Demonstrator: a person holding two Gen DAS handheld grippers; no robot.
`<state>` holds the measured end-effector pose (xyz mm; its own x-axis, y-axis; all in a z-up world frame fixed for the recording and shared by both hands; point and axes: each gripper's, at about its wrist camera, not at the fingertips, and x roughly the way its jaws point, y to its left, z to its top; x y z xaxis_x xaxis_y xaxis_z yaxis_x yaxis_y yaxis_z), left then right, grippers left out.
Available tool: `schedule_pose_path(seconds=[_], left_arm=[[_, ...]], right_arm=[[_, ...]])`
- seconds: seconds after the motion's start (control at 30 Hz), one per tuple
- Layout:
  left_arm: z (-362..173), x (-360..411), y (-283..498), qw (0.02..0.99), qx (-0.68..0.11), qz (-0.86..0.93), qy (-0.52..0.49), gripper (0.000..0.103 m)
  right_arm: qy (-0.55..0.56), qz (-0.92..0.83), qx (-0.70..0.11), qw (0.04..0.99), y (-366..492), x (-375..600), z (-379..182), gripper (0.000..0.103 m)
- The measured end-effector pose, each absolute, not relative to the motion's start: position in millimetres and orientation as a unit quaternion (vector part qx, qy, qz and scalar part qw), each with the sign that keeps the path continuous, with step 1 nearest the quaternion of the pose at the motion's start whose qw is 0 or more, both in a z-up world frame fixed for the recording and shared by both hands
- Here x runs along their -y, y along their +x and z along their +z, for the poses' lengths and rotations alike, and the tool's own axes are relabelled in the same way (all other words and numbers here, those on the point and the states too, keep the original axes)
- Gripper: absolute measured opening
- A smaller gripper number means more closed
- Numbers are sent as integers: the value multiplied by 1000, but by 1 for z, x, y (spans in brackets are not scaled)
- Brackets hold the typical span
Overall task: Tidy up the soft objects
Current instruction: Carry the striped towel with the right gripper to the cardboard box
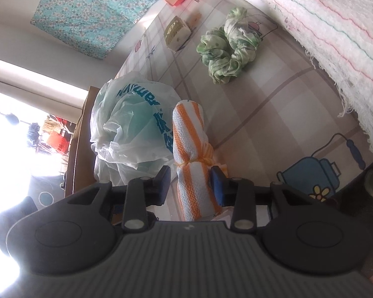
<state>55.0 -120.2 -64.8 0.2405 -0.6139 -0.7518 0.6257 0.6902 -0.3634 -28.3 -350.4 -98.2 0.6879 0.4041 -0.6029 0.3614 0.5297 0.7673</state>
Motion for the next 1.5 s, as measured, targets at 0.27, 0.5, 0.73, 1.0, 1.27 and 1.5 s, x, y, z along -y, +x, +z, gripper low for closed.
schedule_pose_path(seconds=[0.27,0.5,0.73,1.0,1.27,1.5], left_arm=[[-68,132,55,781,-477,-403,27,83],[-72,144,55,783,-475,-397,60,83],[-80,145,63,784,-491,-373,66,74],[-88,144,69,782,-503,-362,70,45],[-80,142,58,784,-482,-383,72,45],[-64,133,45,795,-451,-399,74,44]], right_arm=[[499,33,-390,773,-34,354,-100,47],[501,19,-378,778,-37,361,-99,48],[504,15,-386,773,-27,358,-113,48],[509,31,-396,763,-13,343,-126,42],[493,43,-385,779,-16,334,-113,29],[474,47,-371,797,-25,327,-91,28]])
